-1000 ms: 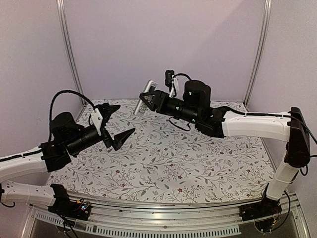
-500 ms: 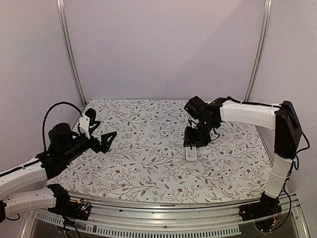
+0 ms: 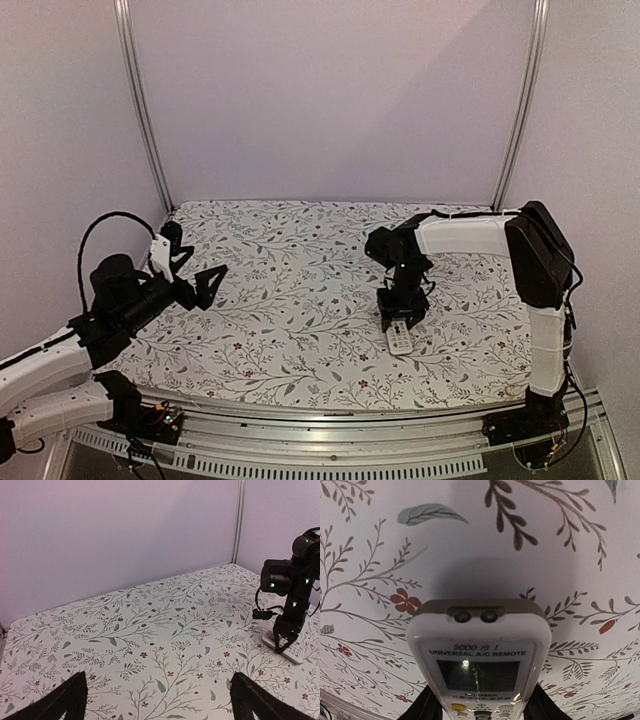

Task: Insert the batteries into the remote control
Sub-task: Place the remote control at the center of the board, then reset both arms

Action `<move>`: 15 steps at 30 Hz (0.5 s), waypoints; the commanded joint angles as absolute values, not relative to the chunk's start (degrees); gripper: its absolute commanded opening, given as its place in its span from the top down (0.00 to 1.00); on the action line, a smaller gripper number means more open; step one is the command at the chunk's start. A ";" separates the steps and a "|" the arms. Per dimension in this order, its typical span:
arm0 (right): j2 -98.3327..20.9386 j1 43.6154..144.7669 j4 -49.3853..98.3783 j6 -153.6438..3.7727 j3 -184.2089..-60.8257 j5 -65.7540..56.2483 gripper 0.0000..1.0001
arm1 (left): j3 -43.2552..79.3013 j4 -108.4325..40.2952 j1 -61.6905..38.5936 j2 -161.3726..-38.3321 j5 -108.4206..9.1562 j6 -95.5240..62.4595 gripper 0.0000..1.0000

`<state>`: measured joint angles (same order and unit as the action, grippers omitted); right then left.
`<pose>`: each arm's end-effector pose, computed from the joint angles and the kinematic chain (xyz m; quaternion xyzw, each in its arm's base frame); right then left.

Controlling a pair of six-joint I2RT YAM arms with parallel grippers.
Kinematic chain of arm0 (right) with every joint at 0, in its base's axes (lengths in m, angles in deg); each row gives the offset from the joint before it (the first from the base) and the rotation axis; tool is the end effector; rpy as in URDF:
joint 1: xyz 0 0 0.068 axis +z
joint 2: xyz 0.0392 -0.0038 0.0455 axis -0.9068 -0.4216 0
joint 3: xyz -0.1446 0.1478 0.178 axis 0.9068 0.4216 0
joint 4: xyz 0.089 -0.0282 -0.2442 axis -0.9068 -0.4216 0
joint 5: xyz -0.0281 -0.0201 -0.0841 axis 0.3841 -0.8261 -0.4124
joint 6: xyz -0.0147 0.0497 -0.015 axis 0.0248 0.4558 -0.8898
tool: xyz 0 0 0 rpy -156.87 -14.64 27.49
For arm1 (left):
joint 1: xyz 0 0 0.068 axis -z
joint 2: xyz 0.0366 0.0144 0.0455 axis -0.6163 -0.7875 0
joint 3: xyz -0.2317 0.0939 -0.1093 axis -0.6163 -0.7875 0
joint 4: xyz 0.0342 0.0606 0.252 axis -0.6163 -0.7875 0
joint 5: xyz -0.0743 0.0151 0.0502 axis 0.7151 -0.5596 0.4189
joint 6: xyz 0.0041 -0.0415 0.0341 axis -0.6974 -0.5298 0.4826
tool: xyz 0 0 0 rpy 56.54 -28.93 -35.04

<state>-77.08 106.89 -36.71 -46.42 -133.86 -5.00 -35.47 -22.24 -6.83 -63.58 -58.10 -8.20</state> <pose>0.2805 0.2572 0.1533 0.0541 -0.9958 -0.0271 0.0694 0.1493 -0.0904 0.2384 0.1792 0.7244 -0.1960 0.6362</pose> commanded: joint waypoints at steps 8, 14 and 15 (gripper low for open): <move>-76.76 106.43 -35.46 -45.44 -135.77 -5.68 0.01 | -36.66 -23.26 -9.26 -61.73 -57.72 -8.50 0.00; -65.13 102.57 -24.16 -47.06 -135.31 -19.78 0.01 | -36.57 -22.79 -15.02 -60.90 -59.18 -9.77 0.00; -61.66 100.42 -20.25 -47.47 -133.29 -22.18 0.01 | -36.57 -22.81 -16.48 -60.64 -59.60 -10.25 0.00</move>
